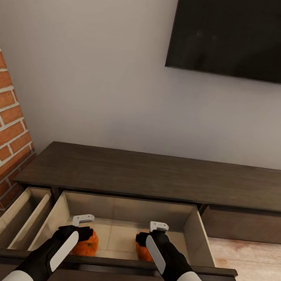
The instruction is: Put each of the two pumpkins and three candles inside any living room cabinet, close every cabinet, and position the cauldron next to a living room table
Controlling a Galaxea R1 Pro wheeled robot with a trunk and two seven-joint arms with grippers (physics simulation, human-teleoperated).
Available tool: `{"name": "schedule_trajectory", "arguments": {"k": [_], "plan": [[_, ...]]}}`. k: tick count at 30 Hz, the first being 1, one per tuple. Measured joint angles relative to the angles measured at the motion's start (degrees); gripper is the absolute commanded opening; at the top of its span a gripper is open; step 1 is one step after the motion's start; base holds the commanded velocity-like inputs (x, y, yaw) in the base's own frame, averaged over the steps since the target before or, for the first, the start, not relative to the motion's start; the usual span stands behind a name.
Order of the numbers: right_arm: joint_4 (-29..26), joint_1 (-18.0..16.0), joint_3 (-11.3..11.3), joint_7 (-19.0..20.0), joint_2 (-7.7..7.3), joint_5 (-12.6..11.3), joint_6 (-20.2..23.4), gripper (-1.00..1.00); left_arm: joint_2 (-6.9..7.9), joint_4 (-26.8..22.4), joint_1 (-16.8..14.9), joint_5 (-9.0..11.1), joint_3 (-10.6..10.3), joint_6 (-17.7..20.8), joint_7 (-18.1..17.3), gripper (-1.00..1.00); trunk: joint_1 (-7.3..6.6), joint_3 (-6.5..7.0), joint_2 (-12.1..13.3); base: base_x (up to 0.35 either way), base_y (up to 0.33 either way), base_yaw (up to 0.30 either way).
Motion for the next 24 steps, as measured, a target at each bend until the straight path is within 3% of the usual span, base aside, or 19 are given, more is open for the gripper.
{"name": "schedule_trajectory", "arguments": {"k": [6,17,24], "plan": [[0.0,0.0,0.0,0.0,0.0,0.0,0.0,1.0,0.0,0.0,0.0,0.0,0.0,0.0,0.0,1.0,0.0,0.0,0.0,0.0,0.0,0.0],[0.0,0.0,0.0,0.0,0.0,0.0,0.0,1.0,0.36,-2.4,0.0,0.1,0.4,0.9,-0.4,1.0,-0.29,2.43,0.1,0.0,0.0,0.0],[-0.1,0.0,-0.1,0.0,0.0,0.1,0.4,1.0,0.31,-7.1,0.0,0.3,0.8,7.1,-0.3,1.0,-0.47,3.99,0.2,0.0,0.0,0.0]]}}
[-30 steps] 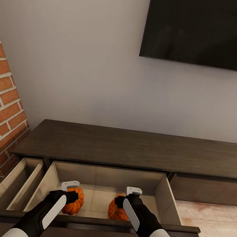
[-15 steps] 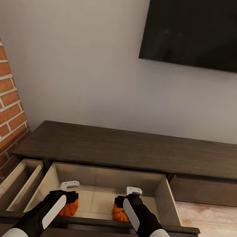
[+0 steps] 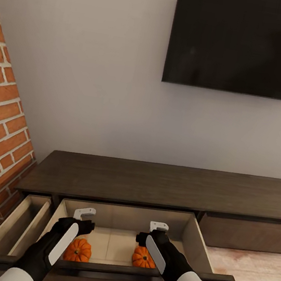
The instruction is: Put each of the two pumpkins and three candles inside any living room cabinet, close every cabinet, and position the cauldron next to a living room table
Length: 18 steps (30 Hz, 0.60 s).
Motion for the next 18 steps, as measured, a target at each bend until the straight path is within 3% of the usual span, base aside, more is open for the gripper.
{"name": "schedule_trajectory", "arguments": {"k": [9,18], "plan": [[-0.5,-0.1,-0.2,0.2,0.0,-0.2,0.3,1.0,0.02,-0.9,0.0,0.4,0.1,1.2,0.0,1.0,-0.23,2.0,0.1,-0.004,0.0,0.0],[-0.9,-0.1,-0.4,0.4,-0.09,-0.2,0.3,1.0,0.04,-0.9,0.0,0.4,0.1,1.2,0.0,1.0,-0.45,3.99,0.2,-0.163,0.0,0.0]]}}
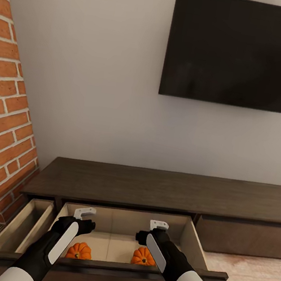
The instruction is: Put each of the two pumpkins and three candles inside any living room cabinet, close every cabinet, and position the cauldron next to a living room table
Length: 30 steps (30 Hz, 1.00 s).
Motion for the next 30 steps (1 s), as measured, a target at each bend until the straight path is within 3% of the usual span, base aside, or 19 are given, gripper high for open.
{"name": "schedule_trajectory", "arguments": {"k": [20,30], "plan": [[0.0,0.0,0.0,-0.1,-0.09,0.0,0.0,1.0,-0.1,0.1,0.0,-0.1,-0.1,0.0,0.0,1.0,-0.51,4.43,0.3,-0.178,0.0,0.0],[0.0,0.0,0.0,-0.1,-0.09,0.0,0.0,1.0,-0.12,0.0,0.0,-0.2,-0.2,0.0,0.0,1.0,-2.66,6.24,4.2,-0.133,0.0,0.0]]}}
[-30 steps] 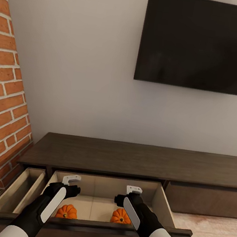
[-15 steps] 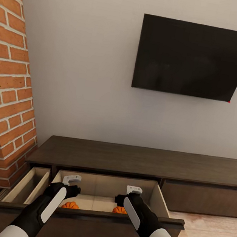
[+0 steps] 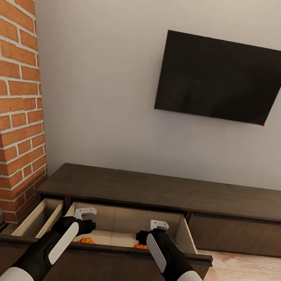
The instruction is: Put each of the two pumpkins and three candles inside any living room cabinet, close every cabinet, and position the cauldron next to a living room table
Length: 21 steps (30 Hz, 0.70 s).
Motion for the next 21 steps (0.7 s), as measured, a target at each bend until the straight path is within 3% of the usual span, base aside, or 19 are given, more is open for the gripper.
{"name": "schedule_trajectory", "arguments": {"k": [9,21], "plan": [[0.0,0.0,0.0,0.0,0.0,0.0,0.0,1.0,-0.04,0.1,0.0,0.1,0.0,0.0,0.0,1.0,-1.97,1.61,3.6,-0.245,0.0,0.0],[0.0,0.0,0.0,0.0,0.0,0.0,0.0,1.0,-0.04,0.1,0.0,0.1,0.0,0.0,0.0,1.0,-1.97,1.62,3.6,-0.26,0.0,0.0]]}}
